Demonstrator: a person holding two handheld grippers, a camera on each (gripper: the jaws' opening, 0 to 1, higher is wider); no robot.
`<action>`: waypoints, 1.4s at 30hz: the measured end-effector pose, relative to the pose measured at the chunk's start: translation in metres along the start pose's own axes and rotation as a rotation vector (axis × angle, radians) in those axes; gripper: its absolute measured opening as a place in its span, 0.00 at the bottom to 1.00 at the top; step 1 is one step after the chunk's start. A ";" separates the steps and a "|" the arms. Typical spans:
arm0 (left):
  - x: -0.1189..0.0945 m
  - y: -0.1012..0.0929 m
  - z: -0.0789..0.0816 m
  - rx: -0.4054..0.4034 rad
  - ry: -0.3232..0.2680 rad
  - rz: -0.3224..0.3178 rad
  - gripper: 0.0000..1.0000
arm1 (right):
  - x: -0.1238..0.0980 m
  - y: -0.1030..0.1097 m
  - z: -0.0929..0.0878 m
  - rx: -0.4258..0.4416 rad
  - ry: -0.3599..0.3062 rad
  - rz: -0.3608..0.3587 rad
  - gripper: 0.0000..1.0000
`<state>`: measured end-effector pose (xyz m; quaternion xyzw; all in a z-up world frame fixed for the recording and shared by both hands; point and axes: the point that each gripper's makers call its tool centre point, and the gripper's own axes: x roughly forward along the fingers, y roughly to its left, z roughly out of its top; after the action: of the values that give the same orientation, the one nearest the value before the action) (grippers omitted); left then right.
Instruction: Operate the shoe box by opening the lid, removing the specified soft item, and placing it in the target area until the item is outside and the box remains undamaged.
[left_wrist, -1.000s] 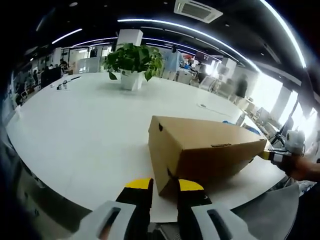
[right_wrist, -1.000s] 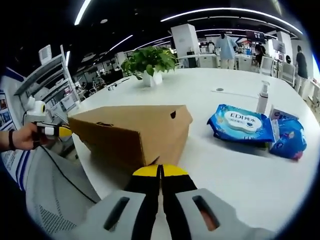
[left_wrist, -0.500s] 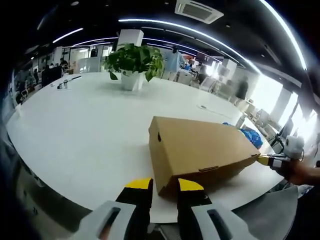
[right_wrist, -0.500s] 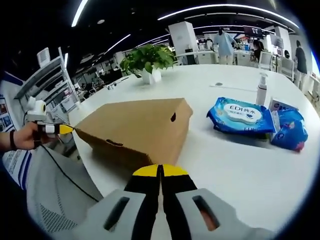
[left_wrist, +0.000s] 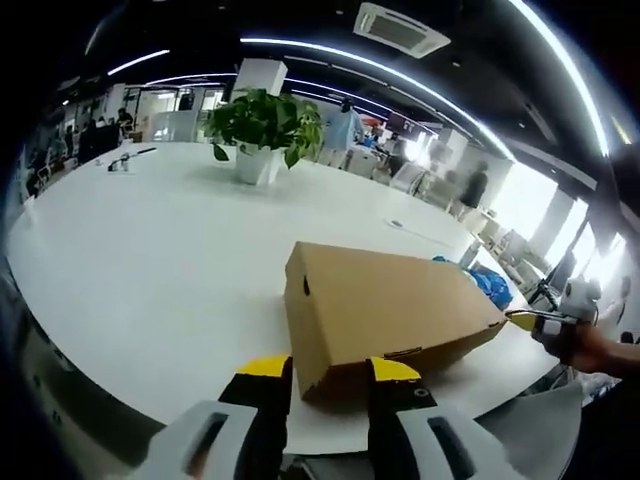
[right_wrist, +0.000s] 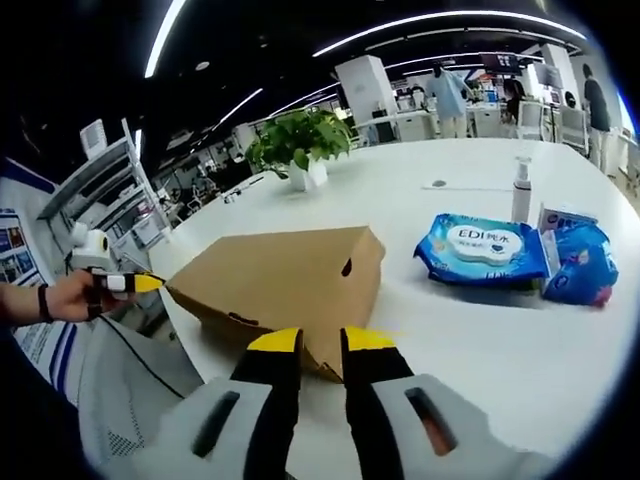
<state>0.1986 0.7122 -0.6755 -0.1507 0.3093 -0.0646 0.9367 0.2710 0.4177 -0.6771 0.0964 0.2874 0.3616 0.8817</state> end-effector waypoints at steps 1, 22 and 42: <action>0.002 -0.002 0.000 -0.003 0.005 -0.010 0.31 | 0.001 0.000 0.000 0.007 0.001 0.004 0.31; 0.031 -0.006 -0.007 -0.052 0.084 -0.064 0.27 | 0.029 0.002 -0.015 0.089 0.054 0.015 0.20; 0.116 0.001 0.060 -0.021 0.071 -0.082 0.27 | 0.087 -0.051 0.040 0.083 0.072 -0.054 0.20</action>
<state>0.3270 0.7029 -0.6947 -0.1708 0.3364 -0.1051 0.9201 0.3738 0.4431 -0.7016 0.1122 0.3363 0.3286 0.8754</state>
